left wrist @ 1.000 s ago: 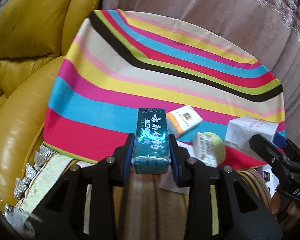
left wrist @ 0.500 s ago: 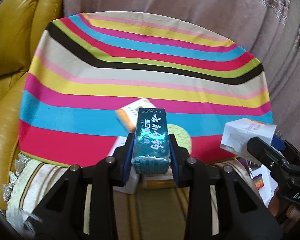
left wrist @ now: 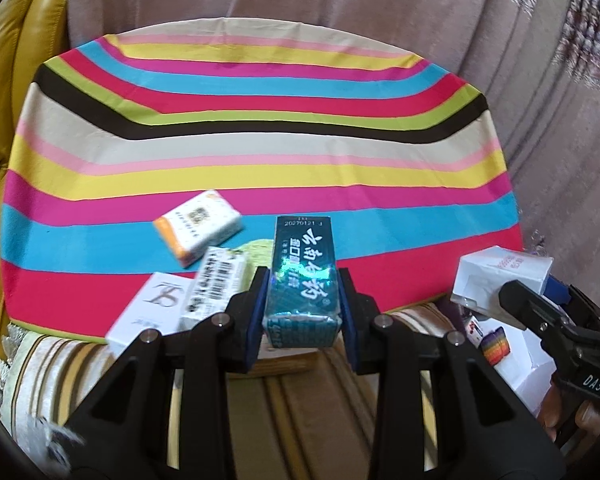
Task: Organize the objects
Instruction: 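Carry the teal box and white box over the purple box with both grippers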
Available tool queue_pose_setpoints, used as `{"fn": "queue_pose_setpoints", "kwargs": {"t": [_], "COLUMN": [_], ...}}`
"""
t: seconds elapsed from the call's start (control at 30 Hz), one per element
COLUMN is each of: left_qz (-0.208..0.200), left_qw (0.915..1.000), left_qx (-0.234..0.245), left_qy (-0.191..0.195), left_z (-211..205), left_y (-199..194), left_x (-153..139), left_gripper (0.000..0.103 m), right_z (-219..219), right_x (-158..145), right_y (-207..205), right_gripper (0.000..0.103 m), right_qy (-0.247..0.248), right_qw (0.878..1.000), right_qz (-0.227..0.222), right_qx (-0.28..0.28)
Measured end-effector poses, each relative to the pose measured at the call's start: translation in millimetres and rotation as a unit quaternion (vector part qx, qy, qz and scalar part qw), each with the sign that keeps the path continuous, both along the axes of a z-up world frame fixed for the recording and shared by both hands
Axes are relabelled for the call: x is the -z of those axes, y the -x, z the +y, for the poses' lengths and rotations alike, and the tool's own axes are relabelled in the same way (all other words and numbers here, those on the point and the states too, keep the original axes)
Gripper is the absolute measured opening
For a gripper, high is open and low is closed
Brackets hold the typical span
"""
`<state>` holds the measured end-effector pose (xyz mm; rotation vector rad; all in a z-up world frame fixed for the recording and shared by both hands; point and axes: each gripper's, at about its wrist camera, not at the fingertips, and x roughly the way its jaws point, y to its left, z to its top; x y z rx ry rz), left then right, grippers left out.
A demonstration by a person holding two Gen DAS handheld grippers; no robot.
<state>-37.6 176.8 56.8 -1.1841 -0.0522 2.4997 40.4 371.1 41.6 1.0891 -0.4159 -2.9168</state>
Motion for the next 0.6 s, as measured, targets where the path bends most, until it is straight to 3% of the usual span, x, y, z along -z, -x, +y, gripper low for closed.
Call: {"fn": "queue_pose_setpoints", "kwargs": {"t": [0.33,0.6], "left_qz": [-0.01,-0.024], "left_qw": [0.9982,0.9924], "left_qx": [0.058,0.119], "left_qy": [-0.013,-0.02], "left_z": [44,88], "left_y": [-6,-16], "left_x": [2,4], "left_gripper": [0.037,0.037], "right_z": [47,96], "right_x": [5,13], "right_y": [-34,-65], "right_gripper": [0.091,0.091], "right_qy": [-0.013,-0.022], "right_qw": [0.998,0.989], "right_qz": [-0.02,-0.042], "right_qx": [0.065,0.141]}}
